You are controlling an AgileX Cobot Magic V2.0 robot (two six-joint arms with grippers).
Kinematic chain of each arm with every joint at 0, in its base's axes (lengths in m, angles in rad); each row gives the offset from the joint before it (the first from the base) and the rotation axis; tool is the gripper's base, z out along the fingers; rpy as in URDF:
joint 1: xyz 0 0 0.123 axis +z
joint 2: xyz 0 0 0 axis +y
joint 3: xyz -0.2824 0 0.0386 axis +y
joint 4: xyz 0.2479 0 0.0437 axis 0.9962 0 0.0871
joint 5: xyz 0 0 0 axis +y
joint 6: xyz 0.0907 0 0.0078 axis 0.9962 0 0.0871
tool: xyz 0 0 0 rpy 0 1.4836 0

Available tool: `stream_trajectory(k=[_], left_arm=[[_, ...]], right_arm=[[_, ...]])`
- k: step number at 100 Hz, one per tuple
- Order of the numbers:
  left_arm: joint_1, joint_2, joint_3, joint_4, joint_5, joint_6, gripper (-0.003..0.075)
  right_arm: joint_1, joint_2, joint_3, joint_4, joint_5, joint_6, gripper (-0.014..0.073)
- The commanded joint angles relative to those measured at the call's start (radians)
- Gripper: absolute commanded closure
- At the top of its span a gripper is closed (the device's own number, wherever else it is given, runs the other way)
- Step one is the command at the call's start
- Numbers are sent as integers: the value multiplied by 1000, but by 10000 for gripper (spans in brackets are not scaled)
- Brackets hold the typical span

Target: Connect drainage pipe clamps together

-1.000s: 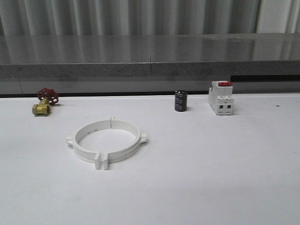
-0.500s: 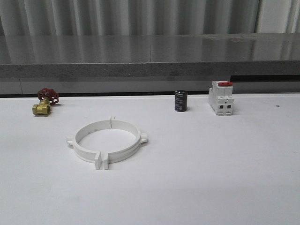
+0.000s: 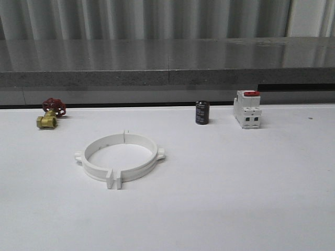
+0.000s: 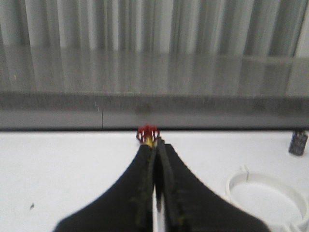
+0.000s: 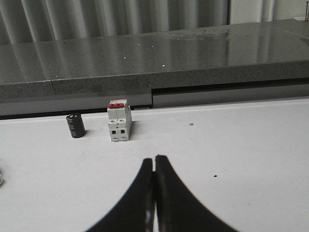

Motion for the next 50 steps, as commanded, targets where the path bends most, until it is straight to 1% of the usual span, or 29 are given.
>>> stream_trajectory(k=[1, 23, 50], left_arm=[[7, -54, 48, 2, -96, -1, 741], [71, -44, 45, -2, -96, -1, 741], [73, -46, 45, -2, -96, -1, 741]], right_arm=[[-8, -18, -19, 4, -85, -6, 661], [-8, -18, -19, 4, -85, -6, 661], [-8, -18, -19, 4, -85, -6, 661]])
